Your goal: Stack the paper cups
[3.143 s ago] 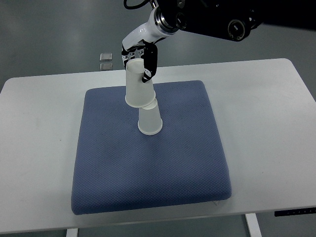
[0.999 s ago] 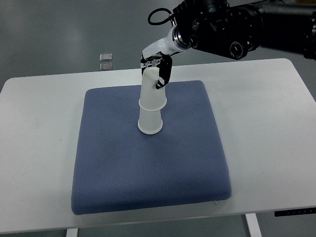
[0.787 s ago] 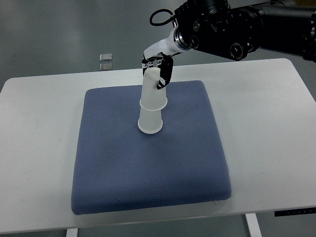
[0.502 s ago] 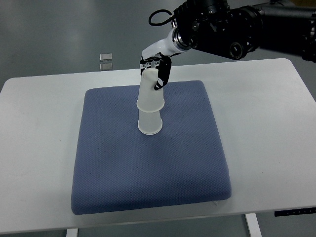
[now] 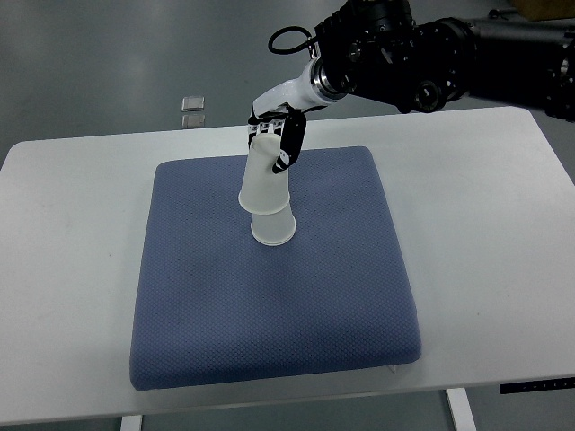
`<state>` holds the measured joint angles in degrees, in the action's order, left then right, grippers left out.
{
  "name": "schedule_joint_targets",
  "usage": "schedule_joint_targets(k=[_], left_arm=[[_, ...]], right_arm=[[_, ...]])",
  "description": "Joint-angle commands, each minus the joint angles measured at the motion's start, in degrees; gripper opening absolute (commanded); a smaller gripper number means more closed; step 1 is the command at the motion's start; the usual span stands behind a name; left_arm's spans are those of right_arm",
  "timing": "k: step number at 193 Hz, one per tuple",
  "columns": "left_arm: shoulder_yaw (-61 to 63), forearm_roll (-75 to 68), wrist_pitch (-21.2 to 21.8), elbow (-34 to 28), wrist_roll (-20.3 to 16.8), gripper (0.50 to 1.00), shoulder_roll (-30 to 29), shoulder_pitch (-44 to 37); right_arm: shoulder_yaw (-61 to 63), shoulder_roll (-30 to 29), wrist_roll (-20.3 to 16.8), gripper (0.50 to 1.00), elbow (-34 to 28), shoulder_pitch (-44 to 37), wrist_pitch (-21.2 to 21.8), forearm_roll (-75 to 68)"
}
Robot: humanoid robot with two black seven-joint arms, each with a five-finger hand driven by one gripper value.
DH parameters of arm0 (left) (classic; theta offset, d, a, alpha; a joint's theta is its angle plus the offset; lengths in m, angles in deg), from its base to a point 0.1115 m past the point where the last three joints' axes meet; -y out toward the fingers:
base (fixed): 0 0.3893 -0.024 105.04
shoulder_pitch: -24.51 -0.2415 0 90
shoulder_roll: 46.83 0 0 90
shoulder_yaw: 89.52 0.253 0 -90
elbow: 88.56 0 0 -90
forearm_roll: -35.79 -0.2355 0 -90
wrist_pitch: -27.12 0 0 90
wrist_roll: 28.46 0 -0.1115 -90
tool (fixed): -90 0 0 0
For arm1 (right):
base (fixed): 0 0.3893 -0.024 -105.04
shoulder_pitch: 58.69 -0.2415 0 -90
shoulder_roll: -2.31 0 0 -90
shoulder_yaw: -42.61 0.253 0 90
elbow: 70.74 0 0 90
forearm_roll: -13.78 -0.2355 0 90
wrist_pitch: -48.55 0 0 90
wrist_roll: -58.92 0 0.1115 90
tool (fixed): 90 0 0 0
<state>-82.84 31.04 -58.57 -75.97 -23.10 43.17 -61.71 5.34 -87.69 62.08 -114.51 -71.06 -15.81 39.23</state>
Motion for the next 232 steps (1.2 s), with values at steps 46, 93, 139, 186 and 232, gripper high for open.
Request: schedule_joint_targets(k=[46, 93, 139, 186, 232], left_arm=[[0.0, 0.0, 0.0, 0.0, 0.0, 1.0, 0.0, 0.0], [0.0, 0.0, 0.0, -0.1, 0.0, 1.0, 0.0, 0.0], [0.0, 0.0, 0.0, -0.1, 0.0, 1.0, 0.0, 0.0], [0.0, 0.0, 0.0, 0.0, 0.0, 1.0, 0.0, 0.0], [0.0, 0.0, 0.0, 0.0, 0.0, 1.0, 0.0, 0.0]], right_arm=[[-0.1, 0.0, 0.1, 0.768, 0.2, 3.1, -0.7, 0.1], [-0.1, 0.0, 0.1, 0.901, 0.7, 5.4, -2.4, 0.1], [1.0, 0.0, 0.1, 0.915, 1.0, 5.2, -2.4, -0.3], [10.3, 0.0, 0.2, 0.915, 4.8, 3.7, -1.6, -1.4], [25.9, 6.4, 1.6, 0.915, 8.4, 12.1, -6.3, -8.4]])
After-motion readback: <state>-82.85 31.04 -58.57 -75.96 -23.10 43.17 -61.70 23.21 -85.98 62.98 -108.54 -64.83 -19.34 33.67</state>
